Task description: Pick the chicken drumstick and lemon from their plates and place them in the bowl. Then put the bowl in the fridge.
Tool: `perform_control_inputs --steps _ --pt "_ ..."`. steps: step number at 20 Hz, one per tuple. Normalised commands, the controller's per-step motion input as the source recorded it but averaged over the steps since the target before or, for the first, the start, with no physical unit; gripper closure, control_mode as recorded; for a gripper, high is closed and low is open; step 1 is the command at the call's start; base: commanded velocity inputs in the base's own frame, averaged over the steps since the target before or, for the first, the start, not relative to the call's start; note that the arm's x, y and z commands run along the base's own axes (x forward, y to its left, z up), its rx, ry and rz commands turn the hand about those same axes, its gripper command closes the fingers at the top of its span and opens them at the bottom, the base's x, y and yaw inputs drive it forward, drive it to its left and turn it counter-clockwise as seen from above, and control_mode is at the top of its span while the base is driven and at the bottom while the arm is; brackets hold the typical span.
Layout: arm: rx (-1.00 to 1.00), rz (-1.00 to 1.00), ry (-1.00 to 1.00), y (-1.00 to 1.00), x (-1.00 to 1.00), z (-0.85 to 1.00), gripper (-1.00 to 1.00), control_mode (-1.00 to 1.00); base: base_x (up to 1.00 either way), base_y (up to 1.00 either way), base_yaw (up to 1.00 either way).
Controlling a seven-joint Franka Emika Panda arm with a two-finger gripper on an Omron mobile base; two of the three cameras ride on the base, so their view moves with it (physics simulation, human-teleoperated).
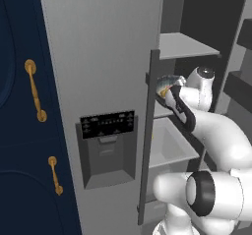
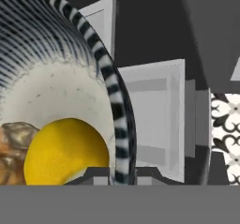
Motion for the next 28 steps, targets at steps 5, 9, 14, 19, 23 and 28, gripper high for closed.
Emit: perform_control_inputs --steps 5,9,14,19,23,28 --pt "0.00 0.01 0.04 -0.10 0.45 -0.15 1.00 -1.00 0.00 0.00 0.00" --pt "0.00 0.00 -0.01 0.00 0.41 -0.22 1.00 -1.00 0.00 0.00 0.00" --pt "0.00 0.03 0.10 -0.20 0.54 -0.34 1.00 -1.00 0.00 0.00 0.00" --pt "0.00 0.04 0.15 -0.12 0.52 -0.42 1.00 -1.00 0.00 0.00 0.00" --pt "0.00 0.03 0.01 0.00 0.23 -0.22 -1.00 -1.00 0.00 0.00 0.00" --pt "0.00 0.01 -0.12 0.00 -0.04 0.00 -1.00 -1.00 0.00 0.00 0.00"
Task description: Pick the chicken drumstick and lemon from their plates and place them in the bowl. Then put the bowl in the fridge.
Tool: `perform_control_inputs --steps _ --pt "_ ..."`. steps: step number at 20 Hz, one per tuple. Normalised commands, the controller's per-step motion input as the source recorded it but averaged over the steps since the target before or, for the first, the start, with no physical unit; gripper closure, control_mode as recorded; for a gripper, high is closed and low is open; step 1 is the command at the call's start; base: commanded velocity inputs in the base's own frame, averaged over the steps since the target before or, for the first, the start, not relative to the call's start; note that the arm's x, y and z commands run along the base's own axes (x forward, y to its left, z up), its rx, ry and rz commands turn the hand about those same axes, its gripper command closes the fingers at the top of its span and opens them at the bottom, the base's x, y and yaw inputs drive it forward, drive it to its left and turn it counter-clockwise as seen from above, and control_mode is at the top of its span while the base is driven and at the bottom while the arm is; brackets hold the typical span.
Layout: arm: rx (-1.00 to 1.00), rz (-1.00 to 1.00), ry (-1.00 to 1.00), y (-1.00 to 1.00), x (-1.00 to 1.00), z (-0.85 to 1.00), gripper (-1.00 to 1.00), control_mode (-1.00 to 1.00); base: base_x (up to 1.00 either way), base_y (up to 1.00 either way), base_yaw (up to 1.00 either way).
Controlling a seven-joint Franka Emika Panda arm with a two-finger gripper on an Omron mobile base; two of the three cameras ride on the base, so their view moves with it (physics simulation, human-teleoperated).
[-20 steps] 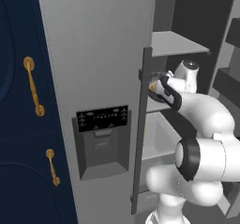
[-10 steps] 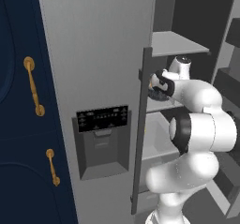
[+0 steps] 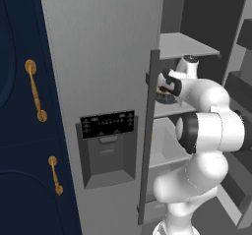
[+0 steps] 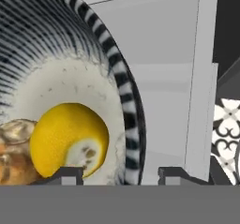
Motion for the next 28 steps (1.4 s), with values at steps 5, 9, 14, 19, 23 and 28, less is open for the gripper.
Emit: perform_control_inputs --steps 5,9,14,19,23,28 --pt "0.00 0.00 -0.30 0.01 -0.34 0.17 -1.00 -1.00 0.00 0.00 0.00" --pt "0.00 0.00 -0.08 0.02 -0.91 0.66 -1.00 -1.00 0.00 0.00 0.00" --pt "-0.03 0.00 0.00 0.43 -0.96 0.87 -1.00 -1.00 0.00 0.00 0.00" --pt "0.00 0.04 -0.05 0.27 -1.00 0.41 -1.00 -1.00 0.00 0.00 0.00" --pt "0.01 0.09 -0.15 0.25 -1.00 0.00 -1.00 -1.00 0.00 0.00 0.00" --pt "0.01 0.07 -0.19 0.39 -1.00 -0.08 -1.00 -1.00 0.00 0.00 0.00"
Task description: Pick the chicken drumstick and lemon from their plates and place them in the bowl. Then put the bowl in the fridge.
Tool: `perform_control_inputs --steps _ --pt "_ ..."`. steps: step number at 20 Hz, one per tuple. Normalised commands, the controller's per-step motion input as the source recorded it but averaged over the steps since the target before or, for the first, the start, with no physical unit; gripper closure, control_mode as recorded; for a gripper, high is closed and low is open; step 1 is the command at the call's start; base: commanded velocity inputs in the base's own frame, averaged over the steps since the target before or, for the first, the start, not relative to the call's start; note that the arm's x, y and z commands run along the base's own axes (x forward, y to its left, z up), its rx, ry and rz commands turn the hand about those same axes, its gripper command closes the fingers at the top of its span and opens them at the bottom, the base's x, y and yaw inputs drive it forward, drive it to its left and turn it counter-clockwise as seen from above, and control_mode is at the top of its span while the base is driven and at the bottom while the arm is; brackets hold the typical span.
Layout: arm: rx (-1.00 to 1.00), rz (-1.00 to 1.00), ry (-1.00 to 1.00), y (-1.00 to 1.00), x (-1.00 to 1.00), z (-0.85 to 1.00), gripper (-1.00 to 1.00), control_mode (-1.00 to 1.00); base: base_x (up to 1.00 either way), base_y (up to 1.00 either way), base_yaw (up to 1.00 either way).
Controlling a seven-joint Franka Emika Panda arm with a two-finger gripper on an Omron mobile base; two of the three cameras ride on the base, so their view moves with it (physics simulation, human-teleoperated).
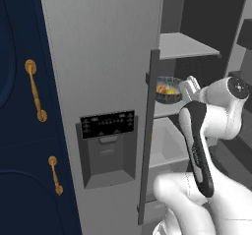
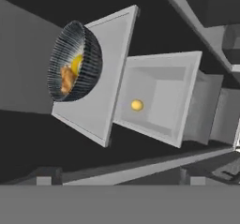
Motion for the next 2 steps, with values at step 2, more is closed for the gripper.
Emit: perform_control_inputs --steps 2 --pt "0.00 0.01 -0.48 0.52 -1.00 0.07 -1.00 -1.00 0.00 0.00 0.00"
